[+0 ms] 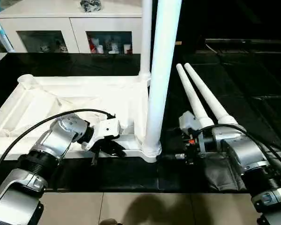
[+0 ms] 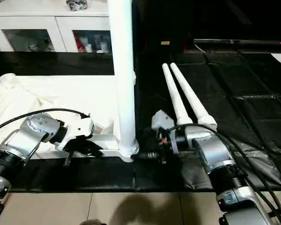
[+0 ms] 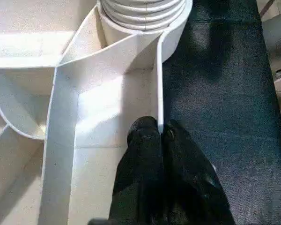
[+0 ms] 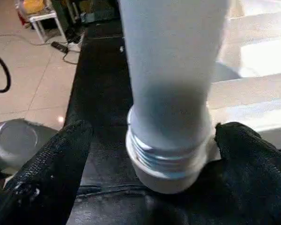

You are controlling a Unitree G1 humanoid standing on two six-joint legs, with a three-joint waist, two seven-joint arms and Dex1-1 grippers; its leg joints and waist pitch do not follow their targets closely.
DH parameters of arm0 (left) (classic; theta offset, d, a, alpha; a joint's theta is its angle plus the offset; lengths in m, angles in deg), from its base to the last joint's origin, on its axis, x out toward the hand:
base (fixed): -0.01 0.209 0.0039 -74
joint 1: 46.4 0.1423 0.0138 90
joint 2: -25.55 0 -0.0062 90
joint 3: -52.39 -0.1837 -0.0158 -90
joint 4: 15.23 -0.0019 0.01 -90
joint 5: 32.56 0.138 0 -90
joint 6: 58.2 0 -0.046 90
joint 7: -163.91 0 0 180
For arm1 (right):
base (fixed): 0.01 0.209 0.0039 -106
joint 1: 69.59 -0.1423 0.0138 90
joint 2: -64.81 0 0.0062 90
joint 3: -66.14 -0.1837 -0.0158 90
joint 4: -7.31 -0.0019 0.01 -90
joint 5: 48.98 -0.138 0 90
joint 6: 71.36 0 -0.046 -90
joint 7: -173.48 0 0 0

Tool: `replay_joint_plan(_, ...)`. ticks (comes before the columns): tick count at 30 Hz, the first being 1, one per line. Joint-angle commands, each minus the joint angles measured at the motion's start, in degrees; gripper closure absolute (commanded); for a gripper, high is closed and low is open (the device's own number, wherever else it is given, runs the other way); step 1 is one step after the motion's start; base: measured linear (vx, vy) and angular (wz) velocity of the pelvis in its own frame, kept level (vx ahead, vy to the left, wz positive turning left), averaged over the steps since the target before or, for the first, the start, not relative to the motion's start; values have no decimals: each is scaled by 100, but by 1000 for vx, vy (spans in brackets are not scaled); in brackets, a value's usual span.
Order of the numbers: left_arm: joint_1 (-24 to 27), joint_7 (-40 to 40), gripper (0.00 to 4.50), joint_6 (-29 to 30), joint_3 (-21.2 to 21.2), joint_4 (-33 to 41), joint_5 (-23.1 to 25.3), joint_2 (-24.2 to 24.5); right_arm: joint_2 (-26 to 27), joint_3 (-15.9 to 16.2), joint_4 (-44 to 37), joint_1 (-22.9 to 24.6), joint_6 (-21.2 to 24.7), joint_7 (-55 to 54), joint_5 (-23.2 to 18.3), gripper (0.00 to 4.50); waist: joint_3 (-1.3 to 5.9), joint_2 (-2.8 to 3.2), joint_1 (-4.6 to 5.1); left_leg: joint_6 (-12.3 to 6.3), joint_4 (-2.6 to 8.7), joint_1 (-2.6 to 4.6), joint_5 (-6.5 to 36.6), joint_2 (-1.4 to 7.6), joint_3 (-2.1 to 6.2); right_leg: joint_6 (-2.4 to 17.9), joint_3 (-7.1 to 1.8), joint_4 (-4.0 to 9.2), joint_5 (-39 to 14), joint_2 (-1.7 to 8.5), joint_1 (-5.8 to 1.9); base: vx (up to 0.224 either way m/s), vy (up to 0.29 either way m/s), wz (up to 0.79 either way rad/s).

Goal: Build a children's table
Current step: Rotate leg to tighten

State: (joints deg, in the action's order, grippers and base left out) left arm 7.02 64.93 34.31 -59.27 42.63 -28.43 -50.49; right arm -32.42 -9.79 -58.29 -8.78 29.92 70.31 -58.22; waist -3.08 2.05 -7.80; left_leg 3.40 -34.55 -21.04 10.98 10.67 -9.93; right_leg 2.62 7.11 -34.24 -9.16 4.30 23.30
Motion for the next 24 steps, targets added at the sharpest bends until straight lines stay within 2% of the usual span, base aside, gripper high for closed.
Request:
replay_joint_plan(1,-103,198,450,-138,-161,32,25,-16,3,49,-57,-116,14,47,58,3,457,1,12,-379,360,52,802,304,95,872,-370,396,-1505,498,-356,0,0,0)
replay_joint_plan(5,-85,224,450,-177,-185,53,39,-19,79,84,78,-193,-64,-6,131,3,455,-15,-12,-372,363,57,795,310,90,865,-372,398,-1518,501,-349,0,0,0)
replay_joint_plan(10,-48,279,450,-287,-224,61,69,-19,212,139,297,-323,-131,-91,166,3,458,5,-16,-341,371,68,805,325,99,879,-375,387,-1509,506,-338,0,0,0)
replay_joint_plan(11,-47,281,450,-291,-226,60,69,-19,215,143,305,-328,-132,-92,166,3,460,-12,-23,-344,370,70,786,325,92,885,-380,381,-1443,502,-338,0,0,0)
replay_joint_plan(12,-45,287,450,-323,-241,54,75,-20,248,169,373,-373,-139,-108,160,30,462,-8,-27,-346,370,69,775,325,95,898,-380,373,-1417,505,-340,0,0,0)
replay_joint_plan(14,-46,287,450,-333,-247,50,77,-20,265,176,401,-393,-139,-113,159,30,457,-5,-23,-342,370,63,805,320,92,896,-378,381,-1447,508,-343,0,0,0)
replay_joint_plan(17,-51,287,450,-352,-257,41,79,-23,297,172,460,-424,-162,-109,180,72,459,-12,-24,-330,367,56,787,314,92,852,-378,383,-1517,510,-348,0,0,0)
replay_joint_plan(24,-67,282,450,-385,-277,16,90,-37,380,204,621,-494,-246,-119,206,119,460,0,-18,-335,370,61,777,326,95,899,-380,369,-1419,509,-342,0,0,0)
